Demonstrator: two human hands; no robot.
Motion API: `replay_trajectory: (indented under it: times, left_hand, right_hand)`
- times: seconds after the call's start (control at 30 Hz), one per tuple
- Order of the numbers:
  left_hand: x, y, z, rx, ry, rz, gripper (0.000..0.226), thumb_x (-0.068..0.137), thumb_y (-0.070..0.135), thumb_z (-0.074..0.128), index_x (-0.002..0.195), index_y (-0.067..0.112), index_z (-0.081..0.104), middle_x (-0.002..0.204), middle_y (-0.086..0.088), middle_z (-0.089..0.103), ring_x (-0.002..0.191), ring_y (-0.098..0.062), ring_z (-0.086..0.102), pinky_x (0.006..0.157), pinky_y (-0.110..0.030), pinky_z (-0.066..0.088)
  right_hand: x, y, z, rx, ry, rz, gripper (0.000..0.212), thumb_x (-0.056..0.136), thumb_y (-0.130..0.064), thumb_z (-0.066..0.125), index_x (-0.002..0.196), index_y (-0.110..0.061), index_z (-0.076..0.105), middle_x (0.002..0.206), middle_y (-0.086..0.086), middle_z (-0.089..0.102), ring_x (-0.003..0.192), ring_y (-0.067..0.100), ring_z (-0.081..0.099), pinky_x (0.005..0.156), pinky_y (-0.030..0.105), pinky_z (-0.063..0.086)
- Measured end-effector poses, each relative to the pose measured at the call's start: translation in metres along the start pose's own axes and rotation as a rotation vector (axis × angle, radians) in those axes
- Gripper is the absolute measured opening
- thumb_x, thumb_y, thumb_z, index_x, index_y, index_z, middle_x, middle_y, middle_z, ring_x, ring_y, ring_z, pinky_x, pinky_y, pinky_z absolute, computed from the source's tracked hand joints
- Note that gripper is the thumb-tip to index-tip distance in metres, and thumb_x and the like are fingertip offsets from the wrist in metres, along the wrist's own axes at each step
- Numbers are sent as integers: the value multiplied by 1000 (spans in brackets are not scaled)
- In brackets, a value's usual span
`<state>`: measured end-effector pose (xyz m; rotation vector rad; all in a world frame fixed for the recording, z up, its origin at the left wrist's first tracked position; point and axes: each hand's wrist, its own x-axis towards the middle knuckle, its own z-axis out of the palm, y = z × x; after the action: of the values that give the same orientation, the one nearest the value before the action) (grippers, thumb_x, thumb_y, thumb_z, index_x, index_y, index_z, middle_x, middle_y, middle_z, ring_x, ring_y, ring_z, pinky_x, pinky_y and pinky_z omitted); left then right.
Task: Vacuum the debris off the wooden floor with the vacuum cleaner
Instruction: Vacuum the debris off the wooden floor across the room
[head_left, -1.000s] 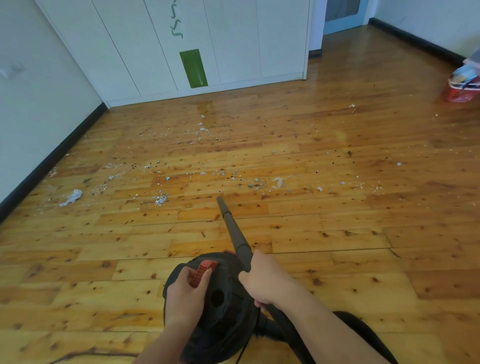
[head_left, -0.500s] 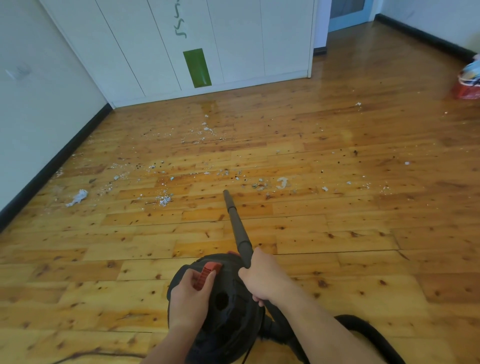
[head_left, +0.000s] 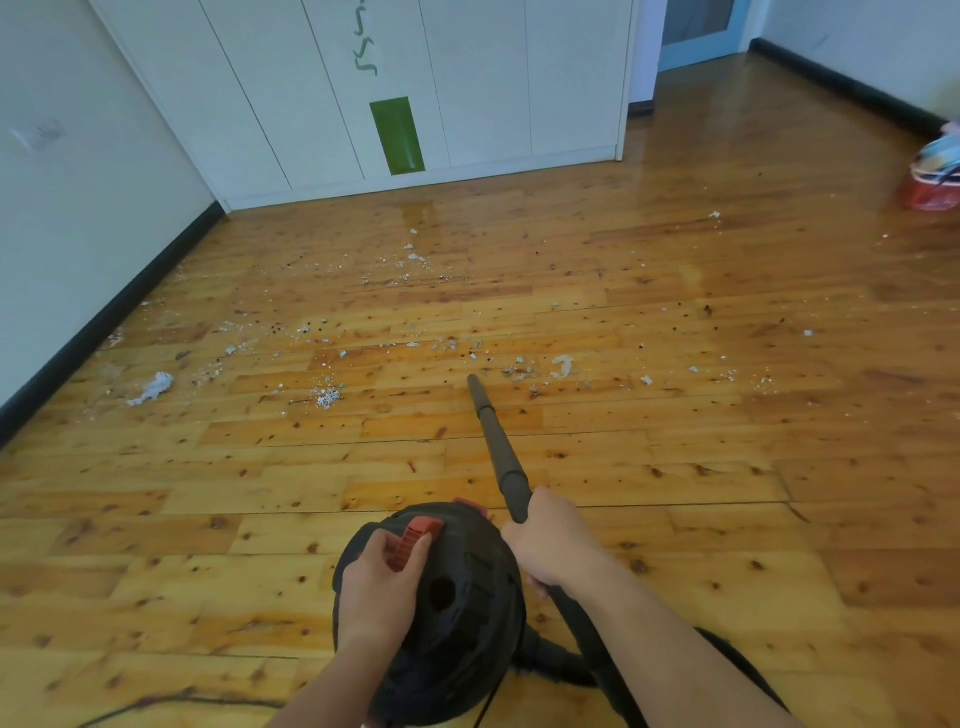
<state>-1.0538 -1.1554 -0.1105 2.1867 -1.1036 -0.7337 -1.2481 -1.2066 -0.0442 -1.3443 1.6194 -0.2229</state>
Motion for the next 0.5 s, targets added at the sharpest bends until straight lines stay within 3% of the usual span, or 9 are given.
replay_trajectory:
  times: [0.17,0.27,0.33,0.4,0.5]
  left_hand:
    - [-2,2,0,29,-6,17,27,93,50,66,88,24,61,80,3,69,73,-10,66,63,-26,52]
    - [-1,1,-1,42,-14,23,29,93,51,64,87,23,60,80,3,68,73,-13,65,61,-28,50]
    - [0,0,-1,49,-11,30,30,93,52,64,88,22,60,80,2,68,72,-14,65,60,-30,49]
    - [0,-1,-2,54,-12,27,31,94,51,64,88,22,59,79,1,68,72,-15,65,59,-31,49]
    - [1,0,-1,64,-4,18,32,93,53,64,86,22,59,78,0,67,70,-18,64,57,-32,47]
  right_hand:
    - [-13,6,-7,-15,17,36,55,106,-25,52,154,-10,30,91,6,64,50,11,58,43,22,48]
    - [-17,17,-17,-34,25,36,34,104,-26,53,133,-9,47,92,8,66,60,16,61,61,36,63]
    - [-23,23,-23,-43,29,47,23,104,-27,54,121,-12,50,97,9,67,68,20,64,73,41,65]
    - [-30,28,-29,-61,28,52,22,104,-28,54,120,-14,48,102,9,66,72,20,66,69,37,64]
    - [-42,38,-38,-15,39,66,30,105,-29,53,129,-13,46,100,9,65,58,17,65,49,28,56]
